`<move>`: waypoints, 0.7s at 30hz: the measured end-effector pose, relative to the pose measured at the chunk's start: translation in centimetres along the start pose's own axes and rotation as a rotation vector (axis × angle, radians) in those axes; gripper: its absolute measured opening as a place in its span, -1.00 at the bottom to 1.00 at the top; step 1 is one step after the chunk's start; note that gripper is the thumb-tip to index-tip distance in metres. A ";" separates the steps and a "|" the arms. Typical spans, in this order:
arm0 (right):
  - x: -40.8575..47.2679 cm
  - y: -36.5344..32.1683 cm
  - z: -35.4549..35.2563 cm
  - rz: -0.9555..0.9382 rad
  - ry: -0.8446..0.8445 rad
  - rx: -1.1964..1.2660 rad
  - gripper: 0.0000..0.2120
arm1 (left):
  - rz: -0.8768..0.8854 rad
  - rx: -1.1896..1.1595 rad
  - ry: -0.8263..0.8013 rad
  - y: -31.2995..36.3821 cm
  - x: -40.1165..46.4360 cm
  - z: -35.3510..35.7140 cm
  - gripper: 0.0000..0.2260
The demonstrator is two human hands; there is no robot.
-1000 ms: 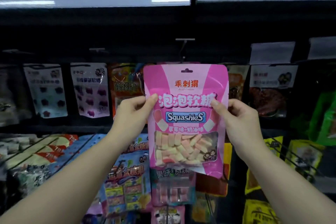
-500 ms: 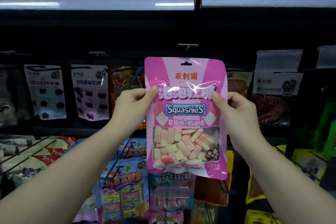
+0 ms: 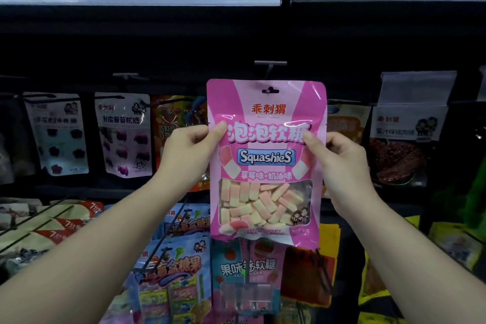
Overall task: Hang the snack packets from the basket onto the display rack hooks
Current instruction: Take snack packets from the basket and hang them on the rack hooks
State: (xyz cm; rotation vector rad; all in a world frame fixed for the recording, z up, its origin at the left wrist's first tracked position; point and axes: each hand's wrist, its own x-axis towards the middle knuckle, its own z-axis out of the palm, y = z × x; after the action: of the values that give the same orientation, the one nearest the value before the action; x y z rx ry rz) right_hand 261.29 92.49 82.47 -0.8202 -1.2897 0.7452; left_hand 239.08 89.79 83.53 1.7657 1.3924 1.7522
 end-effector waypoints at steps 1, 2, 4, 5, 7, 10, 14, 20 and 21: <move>0.1 0.1 0.0 -0.014 -0.007 -0.005 -0.84 | 0.018 0.000 0.009 -0.1 0.0 0.0 -0.67; 0.1 0.2 -0.1 -0.029 -0.012 -0.010 -0.85 | 0.030 0.000 0.018 -0.2 -0.1 0.0 -0.68; 0.1 0.5 -0.2 -0.045 -0.021 -0.020 -0.85 | 0.030 -0.002 0.028 -0.5 -0.2 0.0 -0.66; 0.1 0.7 -0.1 -0.041 -0.026 -0.025 -0.85 | 0.017 -0.006 0.028 -0.8 -0.2 0.1 -0.66; 0.3 1.1 0.0 -0.011 -0.036 -0.029 -0.85 | -0.020 -0.021 0.010 -1.2 0.1 0.2 -0.66; 1.4 2.0 0.5 0.057 -0.035 -0.048 -0.84 | -0.058 -0.022 -0.017 -1.9 1.1 0.6 -0.66; 4.0 3.5 1.8 0.125 0.004 -0.114 -0.79 | -0.130 0.034 -0.008 -3.1 3.8 1.7 -0.64; 8.8 6.3 3.5 0.229 0.054 -0.221 -0.74 | -0.213 0.142 0.074 -5.2 8.1 3.5 -0.75; 9.4 6.8 3.7 0.241 0.065 -0.237 -0.75 | -0.225 0.147 0.074 -5.7 8.5 3.7 -0.77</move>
State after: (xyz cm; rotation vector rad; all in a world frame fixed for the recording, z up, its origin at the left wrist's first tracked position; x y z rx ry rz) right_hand 258.75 104.39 81.86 -1.1978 -1.2480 0.7569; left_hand 238.27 100.66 83.55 1.5553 1.7169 1.6479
